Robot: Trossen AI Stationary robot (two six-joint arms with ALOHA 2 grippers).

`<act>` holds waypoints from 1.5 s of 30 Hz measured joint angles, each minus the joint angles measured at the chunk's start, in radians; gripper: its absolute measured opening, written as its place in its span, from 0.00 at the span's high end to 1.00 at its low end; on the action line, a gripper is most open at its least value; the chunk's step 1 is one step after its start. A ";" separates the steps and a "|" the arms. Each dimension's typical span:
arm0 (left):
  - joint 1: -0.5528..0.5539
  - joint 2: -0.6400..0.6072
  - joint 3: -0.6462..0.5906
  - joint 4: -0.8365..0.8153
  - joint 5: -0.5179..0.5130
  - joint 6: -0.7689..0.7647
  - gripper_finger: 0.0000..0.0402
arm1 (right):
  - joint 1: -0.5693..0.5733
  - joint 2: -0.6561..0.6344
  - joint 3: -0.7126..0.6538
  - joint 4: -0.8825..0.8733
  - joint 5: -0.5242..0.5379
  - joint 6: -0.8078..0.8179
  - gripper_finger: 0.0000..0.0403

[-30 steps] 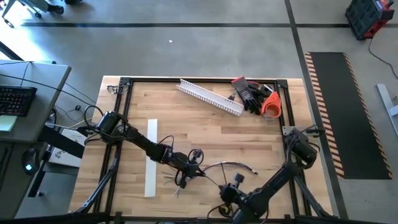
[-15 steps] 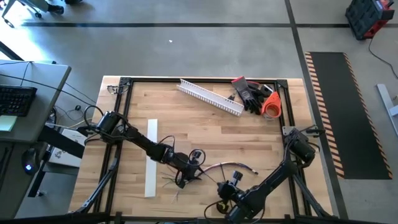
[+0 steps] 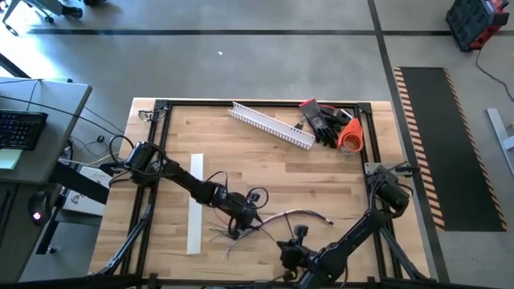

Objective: Ziptie cables
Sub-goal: Wrap the zip tie on the cable

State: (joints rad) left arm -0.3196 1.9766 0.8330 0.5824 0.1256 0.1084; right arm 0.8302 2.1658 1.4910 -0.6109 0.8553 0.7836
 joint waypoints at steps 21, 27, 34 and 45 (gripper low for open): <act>-0.037 0.000 0.000 -0.008 -0.044 0.049 0.99 | 0.007 0.000 0.000 -0.070 -0.077 0.012 1.00; -0.041 0.000 0.000 -0.009 -0.112 0.059 1.00 | -0.006 -0.002 0.000 -0.216 -0.083 0.173 0.95; -0.041 0.000 0.000 -0.012 -0.134 0.061 1.00 | -0.026 -0.048 0.002 -0.199 -0.071 0.177 0.69; -0.042 0.000 0.000 -0.011 -0.153 0.061 1.00 | -0.112 0.002 -0.002 0.137 -0.003 -0.060 0.42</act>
State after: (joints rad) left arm -0.3617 1.9762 0.8330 0.5715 -0.0277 0.1696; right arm 0.7186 2.1681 1.4887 -0.4736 0.8527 0.7234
